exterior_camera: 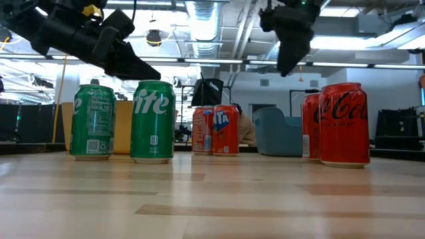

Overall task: Sort soda cans
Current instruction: Put the top red-black soda can into the blue bin

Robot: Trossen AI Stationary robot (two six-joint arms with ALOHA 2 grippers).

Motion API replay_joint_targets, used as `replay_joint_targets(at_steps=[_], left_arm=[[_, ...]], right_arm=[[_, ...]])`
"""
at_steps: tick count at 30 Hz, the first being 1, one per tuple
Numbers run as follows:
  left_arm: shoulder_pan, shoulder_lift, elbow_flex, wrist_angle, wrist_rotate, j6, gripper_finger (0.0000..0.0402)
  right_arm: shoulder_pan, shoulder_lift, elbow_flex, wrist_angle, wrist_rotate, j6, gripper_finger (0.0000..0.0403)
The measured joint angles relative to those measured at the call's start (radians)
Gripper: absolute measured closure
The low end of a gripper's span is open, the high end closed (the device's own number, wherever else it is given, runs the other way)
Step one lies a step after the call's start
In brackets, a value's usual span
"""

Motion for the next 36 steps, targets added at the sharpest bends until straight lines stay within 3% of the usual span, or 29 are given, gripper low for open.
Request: replay_joint_targets(at_steps=[10, 16, 20, 24, 31, 36], left_arm=[[0.0, 0.0, 0.0, -0.027, 0.027, -0.058, 0.0281], [-0.001, 0.0, 0.0, -0.029, 0.049, -0.068, 0.0281], [-0.001, 0.0, 0.0, -0.029, 0.034, -0.069, 0.0281], [-0.001, -0.001, 0.0, -0.015, 0.027, -0.063, 0.0281], [-0.014, -0.047, 0.087, -0.119, 0.024, -0.075, 0.0281], [-0.061, -0.092, 0.128, -0.233, 0.022, -0.105, 0.0282]], right_arm=[[0.08, 0.0, 0.0, -0.083, 0.057, 0.009, 0.0125], [0.123, -0.002, 0.0, -0.19, 0.204, 0.08, 0.0125], [0.156, -0.002, 0.0, -0.181, 0.21, 0.12, 0.0125], [0.198, -0.002, 0.0, -0.027, 0.222, 0.075, 0.0125], [0.232, -0.003, 0.099, 0.447, 0.19, -0.24, 0.0125], [0.272, -0.01, 0.206, 0.49, 0.189, -0.331, 0.0125]])
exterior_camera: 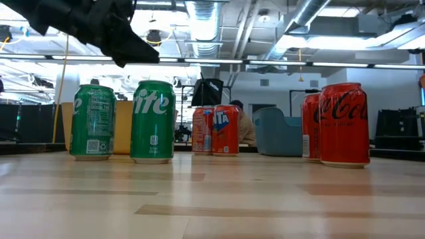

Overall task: Sort soda cans
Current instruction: Put the top red-black soda can into the blue bin

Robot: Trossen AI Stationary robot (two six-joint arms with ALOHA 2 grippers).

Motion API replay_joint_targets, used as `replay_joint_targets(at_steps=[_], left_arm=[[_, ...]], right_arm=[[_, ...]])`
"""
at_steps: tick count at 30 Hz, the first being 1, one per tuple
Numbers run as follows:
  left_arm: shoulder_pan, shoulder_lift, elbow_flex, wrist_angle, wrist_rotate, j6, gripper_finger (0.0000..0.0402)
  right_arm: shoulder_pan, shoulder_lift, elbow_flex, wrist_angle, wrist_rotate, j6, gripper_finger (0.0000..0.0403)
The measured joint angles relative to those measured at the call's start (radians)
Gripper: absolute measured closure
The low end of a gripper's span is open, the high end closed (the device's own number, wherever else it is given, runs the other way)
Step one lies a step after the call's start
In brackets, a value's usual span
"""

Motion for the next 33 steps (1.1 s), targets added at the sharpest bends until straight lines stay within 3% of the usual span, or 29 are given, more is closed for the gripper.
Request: replay_joint_targets(at_steps=[6, 11, 17, 21, 27, 30, 33], left_arm=[[-0.09, -0.029, -0.048, -0.029, -0.055, -0.104, 0.0292], [-0.161, -0.011, -0.08, -0.036, -0.174, -0.164, 0.0299], [-0.206, 0.027, -0.102, -0.026, -0.244, -0.207, 0.03], [-0.223, 0.044, -0.102, 0.001, -0.244, -0.206, 0.03], [-0.24, 0.045, -0.102, 0.045, -0.245, -0.189, 0.03], [-0.241, 0.045, -0.103, 0.073, -0.245, -0.178, 0.03], [-0.241, 0.045, -0.103, 0.099, -0.247, -0.158, 0.03]], right_arm=[[0.01, -0.012, -0.012, -0.312, 0.045, 0.171, 0.0125], [0.052, -0.014, -0.011, -0.491, 0.077, 0.359, 0.0125], [0.217, -0.013, -0.016, -0.646, 0.28, 0.562, 0.0125], [0.345, -0.064, -0.134, -0.733, 0.424, 0.779, 0.0125], [0.434, -0.204, -0.418, -0.647, 0.467, 1.052, 0.0125], [0.451, -0.271, -0.525, -0.504, 0.469, 1.062, 0.0125], [0.451, -0.317, -0.595, -0.297, 0.482, 0.97, 0.0125]])
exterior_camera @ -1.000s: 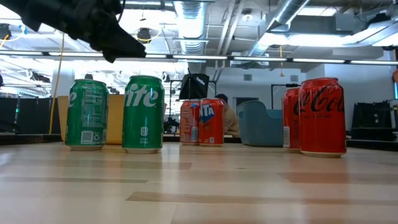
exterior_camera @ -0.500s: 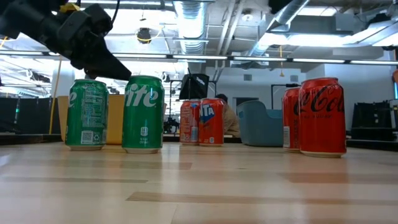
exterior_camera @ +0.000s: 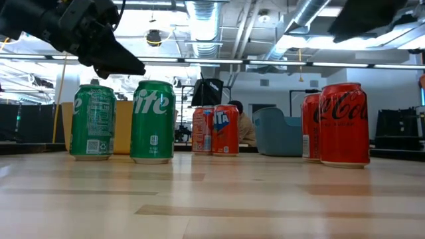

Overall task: Sort soda cans
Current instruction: Put the top red-black soda can into the blue bin

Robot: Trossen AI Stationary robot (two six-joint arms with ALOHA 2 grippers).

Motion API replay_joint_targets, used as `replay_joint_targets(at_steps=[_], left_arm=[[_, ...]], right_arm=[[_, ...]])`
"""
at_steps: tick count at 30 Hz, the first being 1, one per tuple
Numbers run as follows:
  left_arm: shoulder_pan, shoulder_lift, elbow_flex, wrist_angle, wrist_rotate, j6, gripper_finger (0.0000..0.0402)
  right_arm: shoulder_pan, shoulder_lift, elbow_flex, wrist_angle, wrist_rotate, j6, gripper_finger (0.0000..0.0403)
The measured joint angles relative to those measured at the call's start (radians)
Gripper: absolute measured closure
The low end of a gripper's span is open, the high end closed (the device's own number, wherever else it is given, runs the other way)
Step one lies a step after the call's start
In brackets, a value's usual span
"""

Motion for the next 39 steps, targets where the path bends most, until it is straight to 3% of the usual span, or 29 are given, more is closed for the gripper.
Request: replay_joint_targets(at_steps=[6, 13, 19, 24, 27, 32, 34, 39], left_arm=[[0.001, 0.0, 0.0, 0.097, -0.007, 0.073, 0.03], [0.001, 0.0, 0.0, 0.067, -0.009, 0.048, 0.03], [-0.002, 0.0, 0.0, 0.014, -0.009, 0.02, 0.03], [0.021, 0.0, 0.0, 0.02, 0.003, 0.021, 0.03], [0.04, 0.0, 0.0, 0.017, 0.052, 0.021, 0.03], [0.046, 0.0, 0.0, 0.003, 0.05, 0.014, 0.03], [0.046, 0.0, 0.0, 0.003, 0.047, 0.024, 0.0299], [0.046, 0.0, 0.0, 0.003, 0.044, 0.049, 0.0288]], right_arm=[[-0.045, -0.042, -0.054, 0.344, -0.02, -0.32, 0.0125], [-0.172, -0.05, -0.055, 0.346, -0.052, -0.419, 0.0125], [-0.306, -0.045, -0.055, 0.434, -0.263, -0.516, 0.0125], [-0.519, -0.015, -0.054, 0.383, -0.593, -0.433, 0.0125], [-0.639, 0.025, -0.044, 0.276, -0.734, -0.38, 0.0125], [-0.769, 0.088, 0.031, 0.027, -0.752, -0.453, 0.0125], [-0.798, 0.101, 0.047, -0.005, -0.764, -0.463, 0.0125], [-0.787, 0.126, 0.058, -0.014, -0.915, -0.469, 0.0125]])
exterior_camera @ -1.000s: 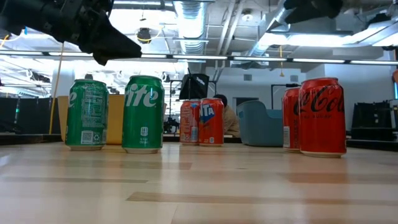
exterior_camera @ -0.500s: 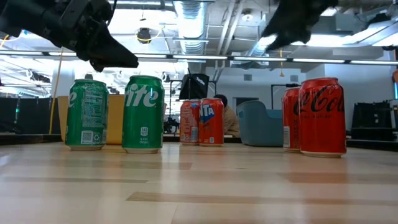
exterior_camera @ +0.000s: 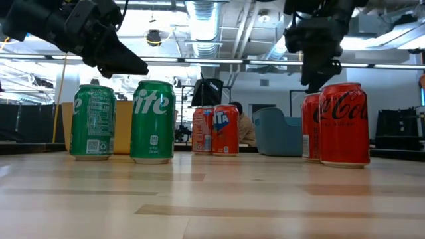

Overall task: Sort soda cans
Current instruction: Put the top red-black soda can into the blue bin

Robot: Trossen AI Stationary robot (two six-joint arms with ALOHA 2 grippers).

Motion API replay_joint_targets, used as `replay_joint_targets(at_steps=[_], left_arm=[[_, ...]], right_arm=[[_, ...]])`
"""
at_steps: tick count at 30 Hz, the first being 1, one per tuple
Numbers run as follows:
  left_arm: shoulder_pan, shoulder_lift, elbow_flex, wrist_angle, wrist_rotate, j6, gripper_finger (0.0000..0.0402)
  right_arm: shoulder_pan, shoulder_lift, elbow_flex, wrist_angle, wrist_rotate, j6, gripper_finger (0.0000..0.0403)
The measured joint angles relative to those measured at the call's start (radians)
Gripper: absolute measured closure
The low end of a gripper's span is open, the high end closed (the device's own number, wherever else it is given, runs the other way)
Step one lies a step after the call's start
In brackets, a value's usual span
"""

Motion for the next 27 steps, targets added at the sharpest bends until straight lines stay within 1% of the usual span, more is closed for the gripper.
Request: replay_joint_targets(at_steps=[7, 15, 19, 22, 24, 27], left_arm=[[0.006, 0.0, 0.0, 0.006, -0.123, 0.052, 0.0259], [0.044, 0.0, 0.0, -0.006, -0.125, 0.068, 0.0225], [0.047, 0.0, 0.0, -0.03, -0.126, 0.067, 0.0217], [0.047, 0.0, 0.0, -0.032, -0.126, 0.071, 0.0217], [0.053, 0.0, 0.0, -0.031, -0.126, 0.071, 0.0216], [0.065, 0.0, 0.0, -0.035, -0.126, 0.061, 0.0216]], right_arm=[[0.042, 0.068, 0.004, -0.069, 0.007, 0.032, 0.0125], [0.048, 0.14, 0.009, -0.016, 0.003, 0.006, 0.0125], [0.048, 0.11, 0.017, -0.013, -0.002, 0.005, 0.0125], [0.049, 0.074, 0.033, -0.005, 0.028, -0.016, 0.0125], [0.048, 0.044, 0.054, 0.028, 0.031, -0.038, 0.0125], [0.056, 0.024, 0.066, 0.02, 0.033, -0.142, 0.0125]])
